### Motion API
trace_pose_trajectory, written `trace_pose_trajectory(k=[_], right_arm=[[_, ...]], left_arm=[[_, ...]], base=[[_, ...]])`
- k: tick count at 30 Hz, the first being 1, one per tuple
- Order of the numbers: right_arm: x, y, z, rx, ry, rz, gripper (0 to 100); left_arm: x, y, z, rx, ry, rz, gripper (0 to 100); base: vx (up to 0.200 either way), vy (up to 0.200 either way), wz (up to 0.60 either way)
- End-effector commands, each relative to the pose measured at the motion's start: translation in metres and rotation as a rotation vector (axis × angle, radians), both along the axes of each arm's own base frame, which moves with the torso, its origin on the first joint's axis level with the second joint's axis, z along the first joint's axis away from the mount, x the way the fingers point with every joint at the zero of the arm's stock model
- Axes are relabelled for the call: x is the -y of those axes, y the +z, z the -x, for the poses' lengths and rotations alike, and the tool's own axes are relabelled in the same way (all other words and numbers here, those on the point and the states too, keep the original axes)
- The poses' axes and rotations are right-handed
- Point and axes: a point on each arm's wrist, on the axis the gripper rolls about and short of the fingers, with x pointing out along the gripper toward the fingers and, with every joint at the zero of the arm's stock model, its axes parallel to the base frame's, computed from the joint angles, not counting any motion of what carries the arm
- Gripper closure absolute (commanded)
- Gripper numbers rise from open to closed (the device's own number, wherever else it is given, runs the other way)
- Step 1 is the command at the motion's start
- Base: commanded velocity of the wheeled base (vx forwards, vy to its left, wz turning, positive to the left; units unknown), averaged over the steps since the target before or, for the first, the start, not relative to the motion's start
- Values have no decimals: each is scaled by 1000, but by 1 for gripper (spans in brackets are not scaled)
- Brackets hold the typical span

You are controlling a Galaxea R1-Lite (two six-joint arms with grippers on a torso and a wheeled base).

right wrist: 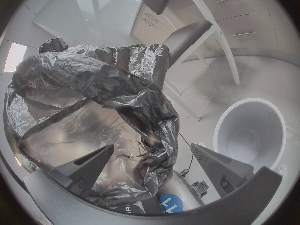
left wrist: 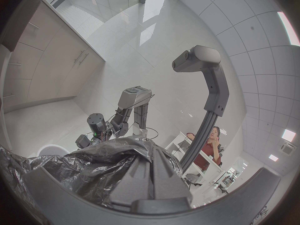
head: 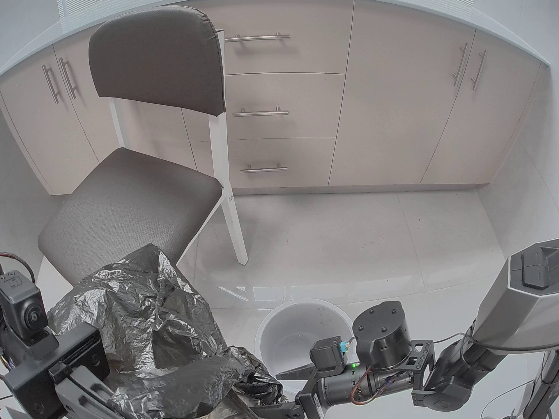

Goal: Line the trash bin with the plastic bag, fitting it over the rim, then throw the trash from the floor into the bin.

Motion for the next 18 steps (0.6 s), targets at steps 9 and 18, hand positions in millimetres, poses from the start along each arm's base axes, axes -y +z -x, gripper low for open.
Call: trace_pose_trajectory(k=[9, 18], right_arm=[[-28, -16, -11, -9, 6, 0, 0], [-25, -11, -17, 34, -73, 2, 100]], left_arm=[[-1, 1, 2, 8, 0, 5, 100], [-1, 1, 2, 10, -1, 5, 100]], base=[[0, 0, 0], [0, 0, 0]])
